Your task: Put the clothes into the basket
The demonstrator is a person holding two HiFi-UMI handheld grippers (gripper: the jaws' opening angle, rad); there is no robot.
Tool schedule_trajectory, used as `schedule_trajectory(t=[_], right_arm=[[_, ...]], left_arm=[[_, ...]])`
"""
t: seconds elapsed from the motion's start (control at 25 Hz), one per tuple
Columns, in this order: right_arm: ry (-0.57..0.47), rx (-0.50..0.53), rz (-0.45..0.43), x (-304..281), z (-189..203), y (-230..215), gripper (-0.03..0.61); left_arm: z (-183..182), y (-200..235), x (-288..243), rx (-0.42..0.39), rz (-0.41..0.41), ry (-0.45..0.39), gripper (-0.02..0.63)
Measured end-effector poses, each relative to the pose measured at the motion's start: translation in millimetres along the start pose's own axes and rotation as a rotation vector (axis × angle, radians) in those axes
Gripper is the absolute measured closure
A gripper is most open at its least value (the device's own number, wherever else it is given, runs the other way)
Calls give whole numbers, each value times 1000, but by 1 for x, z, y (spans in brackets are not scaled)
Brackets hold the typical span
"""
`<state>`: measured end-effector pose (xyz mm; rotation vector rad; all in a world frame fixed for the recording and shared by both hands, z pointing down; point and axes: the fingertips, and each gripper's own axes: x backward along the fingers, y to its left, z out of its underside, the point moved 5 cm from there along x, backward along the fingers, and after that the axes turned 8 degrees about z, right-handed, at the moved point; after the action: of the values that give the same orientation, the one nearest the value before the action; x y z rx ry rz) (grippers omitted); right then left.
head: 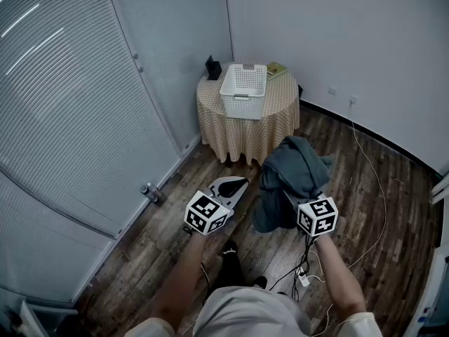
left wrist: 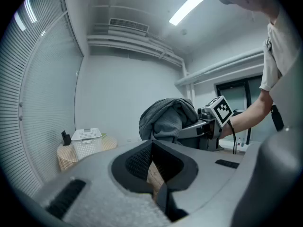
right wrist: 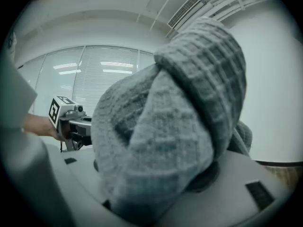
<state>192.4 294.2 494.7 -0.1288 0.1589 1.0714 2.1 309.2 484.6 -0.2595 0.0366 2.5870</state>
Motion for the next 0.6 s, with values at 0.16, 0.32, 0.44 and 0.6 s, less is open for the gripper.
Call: schedule_trajectory(t=[0.16,0.32,0.44,0.6], right_arm=[[-11,-9,1,4,-2,0,308],[-9,-7,1,7,-2,0,308],[-1,-3,-2,9,0,-1,308],[-24,-28,-46,10,-2,-1,301]], left_arm=[[1,-4,-1,10,-3,2,603],[-1,-6,-3,9,-4,1,603],[-2,-7,-4,10,-7,-2,603],[-1,-3,-3,7,-17,3,603]])
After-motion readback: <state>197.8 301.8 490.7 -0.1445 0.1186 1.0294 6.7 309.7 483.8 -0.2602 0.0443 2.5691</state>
